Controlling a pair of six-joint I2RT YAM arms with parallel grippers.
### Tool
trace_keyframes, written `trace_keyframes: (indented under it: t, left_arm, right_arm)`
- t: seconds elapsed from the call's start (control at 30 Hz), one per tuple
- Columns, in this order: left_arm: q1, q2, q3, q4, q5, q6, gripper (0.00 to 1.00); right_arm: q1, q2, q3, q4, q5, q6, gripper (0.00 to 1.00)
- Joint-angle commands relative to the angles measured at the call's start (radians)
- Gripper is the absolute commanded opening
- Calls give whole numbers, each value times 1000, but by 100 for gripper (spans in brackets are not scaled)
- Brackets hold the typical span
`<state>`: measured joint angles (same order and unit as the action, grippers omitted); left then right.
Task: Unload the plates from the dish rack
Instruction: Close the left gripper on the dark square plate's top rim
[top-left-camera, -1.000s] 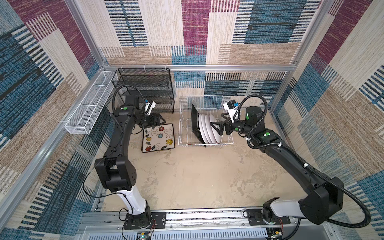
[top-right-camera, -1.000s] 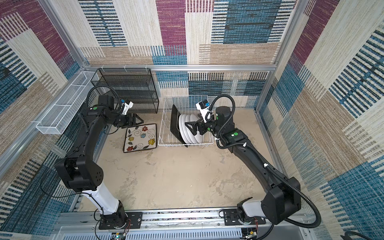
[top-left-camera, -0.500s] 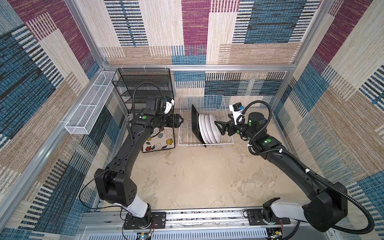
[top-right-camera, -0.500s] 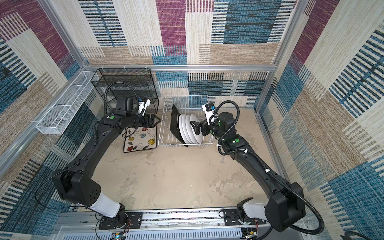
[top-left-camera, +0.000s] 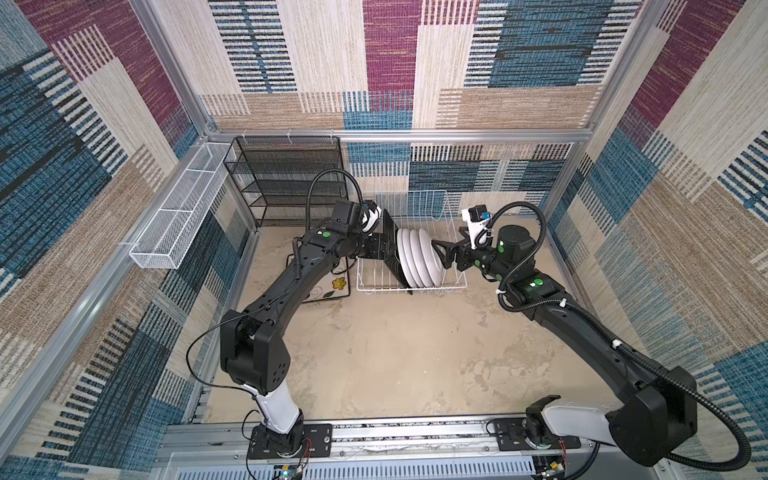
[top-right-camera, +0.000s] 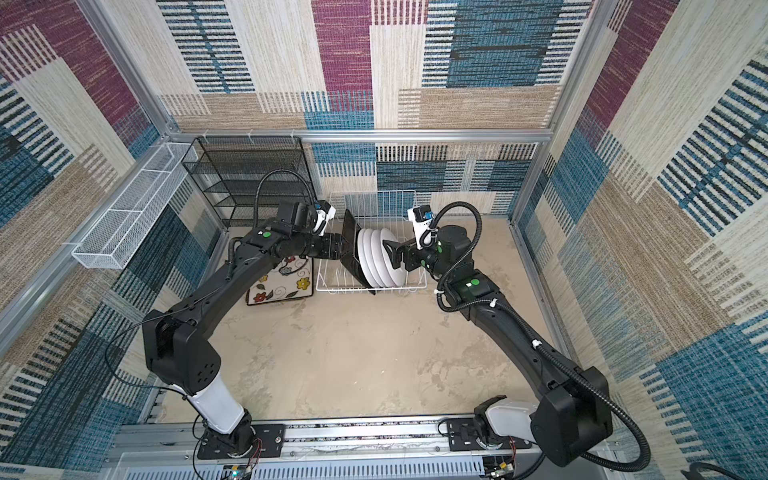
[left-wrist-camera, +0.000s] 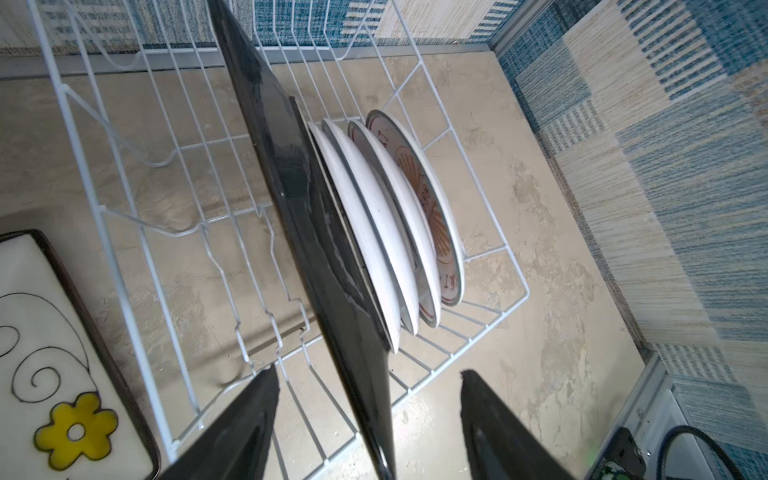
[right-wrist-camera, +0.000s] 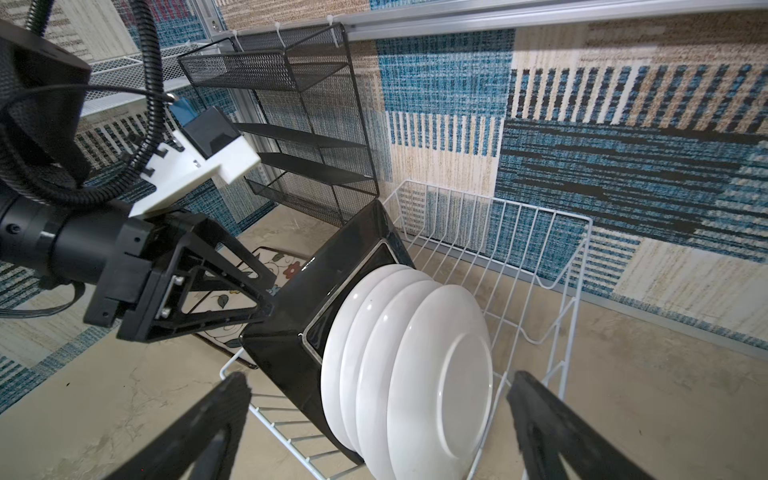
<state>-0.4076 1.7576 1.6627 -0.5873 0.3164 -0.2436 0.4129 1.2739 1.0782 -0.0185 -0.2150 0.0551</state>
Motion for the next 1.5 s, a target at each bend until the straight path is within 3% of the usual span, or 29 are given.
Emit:
trace_keyframes:
  t: [0.0, 0.73, 1.33, 1.47]
  left_arm:
    - [-9, 30, 31, 4, -25, -36, 69]
    - [-14, 211, 157, -46, -60, -115, 38]
    - [-13, 200, 108, -26, -58, -217, 0]
    - [-13, 193, 79, 10, -39, -268, 0]
  right_arm:
    - [0, -10, 4, 6, 17, 14, 99]
    - [0, -24, 2, -1, 16, -2, 99]
    - [0, -22, -3, 5, 17, 3, 99]
    - [0, -28, -1, -3, 22, 5, 99]
